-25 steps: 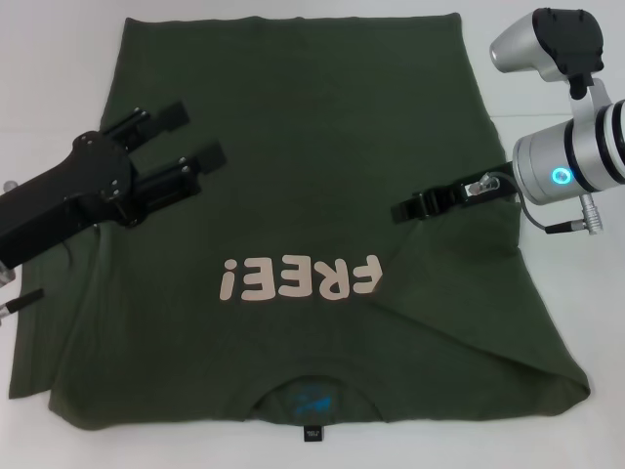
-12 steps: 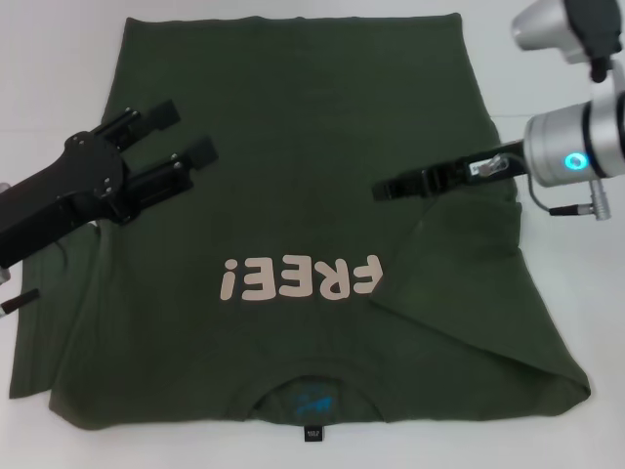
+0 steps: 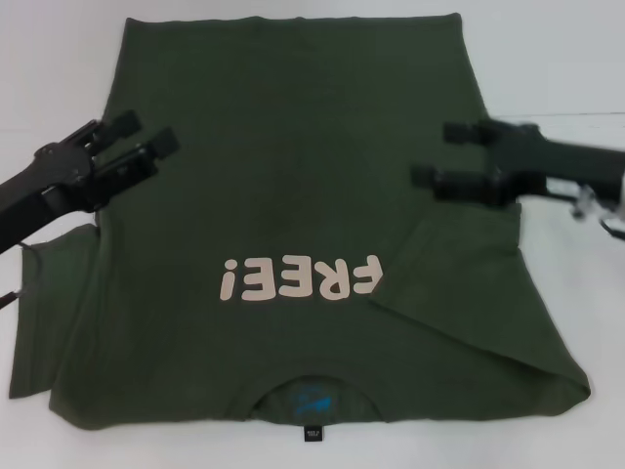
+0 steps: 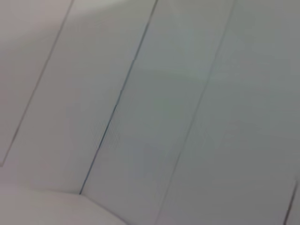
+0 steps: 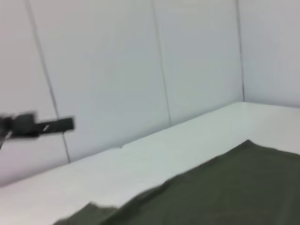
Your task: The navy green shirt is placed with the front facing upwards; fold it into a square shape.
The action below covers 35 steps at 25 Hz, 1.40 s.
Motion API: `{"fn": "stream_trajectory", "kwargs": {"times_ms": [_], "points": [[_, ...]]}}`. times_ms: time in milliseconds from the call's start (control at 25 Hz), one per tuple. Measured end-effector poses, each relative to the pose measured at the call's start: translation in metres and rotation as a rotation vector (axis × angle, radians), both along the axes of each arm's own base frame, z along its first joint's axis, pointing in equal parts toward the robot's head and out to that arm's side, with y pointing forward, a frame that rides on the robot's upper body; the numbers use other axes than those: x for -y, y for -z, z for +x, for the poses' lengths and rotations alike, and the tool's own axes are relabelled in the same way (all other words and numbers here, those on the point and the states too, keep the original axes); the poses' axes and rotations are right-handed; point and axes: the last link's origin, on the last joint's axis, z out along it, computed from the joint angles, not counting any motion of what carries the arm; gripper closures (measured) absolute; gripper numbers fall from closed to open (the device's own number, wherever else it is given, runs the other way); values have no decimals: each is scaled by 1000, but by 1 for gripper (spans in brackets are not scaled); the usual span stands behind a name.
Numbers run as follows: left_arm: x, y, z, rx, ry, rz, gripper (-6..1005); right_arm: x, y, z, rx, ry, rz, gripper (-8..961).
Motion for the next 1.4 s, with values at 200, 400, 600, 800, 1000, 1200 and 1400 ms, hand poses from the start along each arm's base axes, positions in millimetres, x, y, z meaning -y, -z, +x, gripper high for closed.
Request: {"fn": "stream_trajectory", "kwargs": {"times_ms": [200,400,600,800,1000,1200,1400], "points": [[2,-3,-10,-20,-66,-20,140,39,-4,21,22,-106,-74,47],[9,-4,-22,-28,-147,-72,140,84,-13,27,30,-272,-200,22],[21,-16,-32,-80,-228,-167,140,101,-22,35,58,-266,-223,22],[38,-43,-38,-135,-363,-255,140,101,-17,36,60,-274,-218,22],[53,-70,-45,-150,-529,-279,140,100,-1,33,56,-278,-222,22],[62,-81,-52,-191,-716,-357,140,101,13,30,12,-295,-261,22],[62,-76,-50,-192,-782,-441,140,101,19,31,5,-295,-272,23]]}}
